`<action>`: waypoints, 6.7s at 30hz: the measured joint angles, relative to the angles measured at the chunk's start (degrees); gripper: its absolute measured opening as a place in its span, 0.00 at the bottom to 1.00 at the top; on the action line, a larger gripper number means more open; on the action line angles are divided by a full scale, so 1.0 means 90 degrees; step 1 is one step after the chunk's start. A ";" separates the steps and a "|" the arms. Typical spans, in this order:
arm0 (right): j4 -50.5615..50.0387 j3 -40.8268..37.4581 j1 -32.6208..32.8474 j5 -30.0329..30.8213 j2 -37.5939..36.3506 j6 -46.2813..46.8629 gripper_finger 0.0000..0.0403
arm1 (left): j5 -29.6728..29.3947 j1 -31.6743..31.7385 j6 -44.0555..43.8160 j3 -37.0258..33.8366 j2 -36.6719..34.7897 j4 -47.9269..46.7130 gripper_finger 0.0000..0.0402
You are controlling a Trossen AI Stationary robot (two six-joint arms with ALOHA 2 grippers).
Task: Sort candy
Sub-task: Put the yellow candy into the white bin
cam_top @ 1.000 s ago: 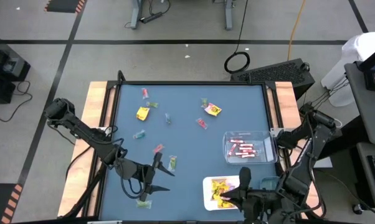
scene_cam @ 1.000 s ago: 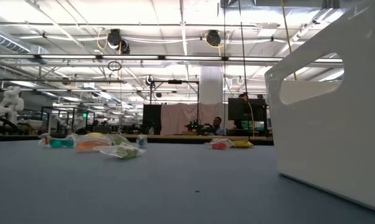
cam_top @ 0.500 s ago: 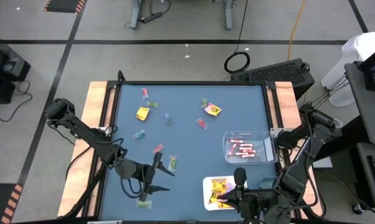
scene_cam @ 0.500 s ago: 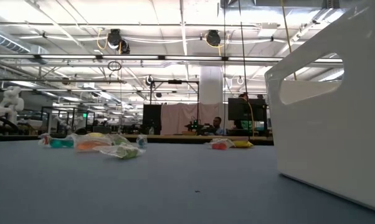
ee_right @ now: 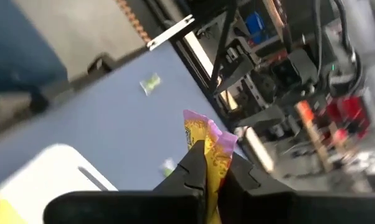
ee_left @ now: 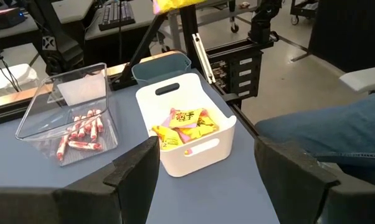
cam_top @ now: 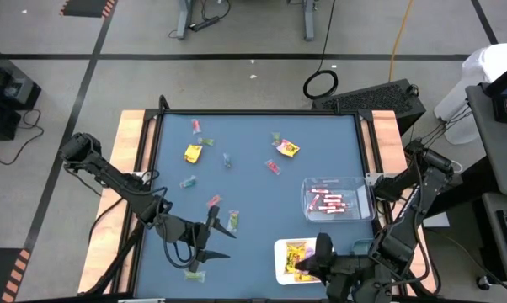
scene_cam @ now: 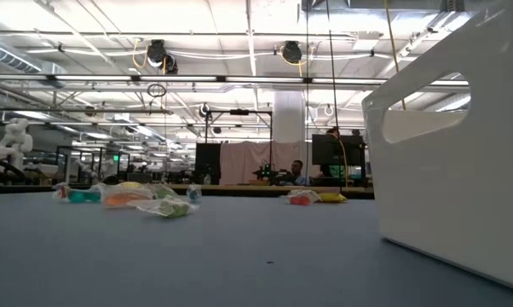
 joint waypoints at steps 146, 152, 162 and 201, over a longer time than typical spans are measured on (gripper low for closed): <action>-0.3914 -0.0153 -0.1562 0.2500 0.0729 0.8071 0.34 | -0.2060 0.4806 -0.4203 -0.0880 -0.0094 -0.5682 0.66; -0.3741 -0.0365 -0.2029 0.2477 0.0729 0.8070 0.34 | -0.2062 0.4776 -0.4934 -0.1152 -0.0092 -0.5610 0.66; -0.3109 -0.0367 -0.2166 0.2482 0.0731 0.8029 0.34 | -0.2062 0.4835 -0.4981 -0.1158 0.0184 -0.5332 0.66; -0.1754 -0.0367 -0.2158 0.2152 0.0733 0.7601 0.34 | -0.3298 0.4819 -0.4788 -0.1129 0.1738 -0.5474 0.15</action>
